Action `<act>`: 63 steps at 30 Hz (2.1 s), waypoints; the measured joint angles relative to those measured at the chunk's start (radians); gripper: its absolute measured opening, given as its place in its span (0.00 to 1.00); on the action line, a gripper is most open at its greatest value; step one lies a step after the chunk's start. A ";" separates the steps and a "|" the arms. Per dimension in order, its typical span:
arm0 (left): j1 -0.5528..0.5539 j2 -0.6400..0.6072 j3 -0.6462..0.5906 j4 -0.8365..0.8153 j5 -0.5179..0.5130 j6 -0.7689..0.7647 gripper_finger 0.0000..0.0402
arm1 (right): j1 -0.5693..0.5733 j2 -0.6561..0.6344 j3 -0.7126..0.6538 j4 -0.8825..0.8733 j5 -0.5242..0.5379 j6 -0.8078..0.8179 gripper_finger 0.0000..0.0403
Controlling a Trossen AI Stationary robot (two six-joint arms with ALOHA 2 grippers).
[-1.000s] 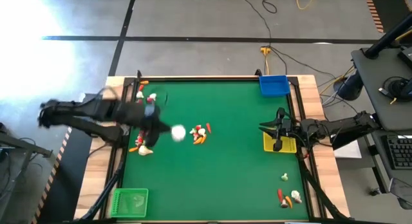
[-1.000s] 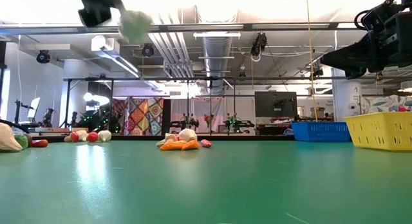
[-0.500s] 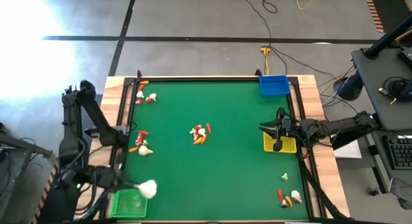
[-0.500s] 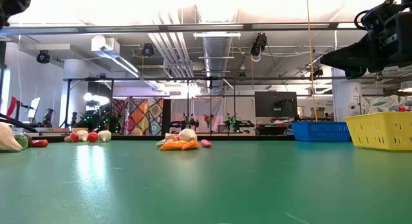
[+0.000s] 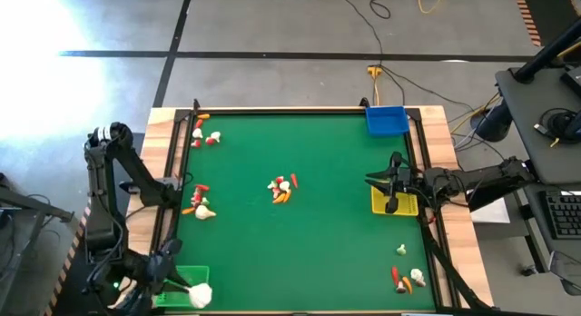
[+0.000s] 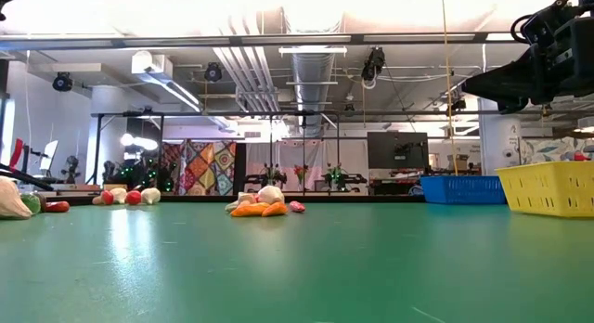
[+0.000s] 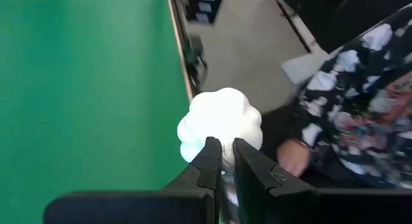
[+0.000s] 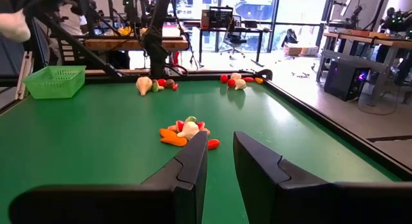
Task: Sort produce into baskets
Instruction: Put the white garlic into the green bin
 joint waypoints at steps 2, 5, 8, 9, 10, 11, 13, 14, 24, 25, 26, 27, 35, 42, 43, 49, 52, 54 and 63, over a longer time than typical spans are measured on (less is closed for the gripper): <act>0.000 0.001 0.000 -0.008 0.062 -0.051 0.02 | 0.000 0.000 0.000 0.000 0.000 0.000 0.17; 0.000 -0.001 0.000 -0.033 0.136 -0.129 0.02 | 0.000 0.000 0.000 0.000 0.000 0.000 0.17; 0.000 -0.002 0.000 -0.054 0.213 -0.205 0.02 | 0.000 0.000 0.000 0.000 0.000 0.000 0.17; 0.000 -0.002 0.001 -0.063 0.236 -0.223 0.02 | 0.000 0.000 0.000 0.000 0.000 0.000 0.17; 0.000 -0.002 0.001 -0.074 0.255 -0.236 0.02 | 0.000 0.000 0.000 0.000 0.000 0.000 0.17; 0.000 -0.002 0.001 -0.093 0.270 -0.253 0.02 | 0.000 0.000 0.000 0.000 0.000 0.000 0.17; 0.001 -0.002 0.001 -0.162 0.297 -0.300 0.02 | 0.000 0.000 0.000 0.000 0.000 0.000 0.17; 0.004 -0.001 0.001 -0.207 0.306 -0.327 0.02 | 0.000 0.000 0.000 0.000 0.000 0.000 0.17; 0.056 0.012 0.001 -0.398 0.459 -0.430 0.02 | 0.000 0.000 0.000 0.000 0.000 0.000 0.17; 0.063 0.022 0.001 -0.391 0.472 -0.431 0.02 | 0.000 0.000 0.000 0.000 0.000 0.000 0.17; 0.068 0.036 0.001 -0.389 0.474 -0.430 0.02 | 0.000 0.000 0.000 0.000 0.000 0.000 0.17; 0.074 0.050 0.001 -0.387 0.481 -0.427 0.02 | 0.000 0.000 0.000 0.000 0.000 0.000 0.17; 0.099 0.147 0.000 -0.372 0.519 -0.390 0.02 | 0.000 0.000 0.000 0.000 0.000 0.000 0.17; 0.099 0.191 0.010 -0.362 0.557 -0.390 0.08 | 0.000 0.000 0.000 0.000 0.000 0.000 0.17; 0.099 0.194 0.016 -0.363 0.559 -0.390 0.10 | 0.000 0.000 0.000 0.000 0.000 0.000 0.17; 0.099 0.200 0.062 -0.372 0.557 -0.390 0.19 | 0.000 0.000 0.000 0.000 0.000 0.000 0.17; 0.099 0.199 0.084 -0.388 0.533 -0.382 0.24 | 0.000 0.000 0.000 0.000 0.000 0.000 0.17; 0.099 0.198 0.092 -0.396 0.515 -0.352 0.28 | 0.000 0.000 0.000 0.000 0.000 0.000 0.17; 0.112 0.198 0.192 -0.624 0.472 -0.288 0.35 | 0.000 0.000 0.000 0.000 0.000 0.000 0.17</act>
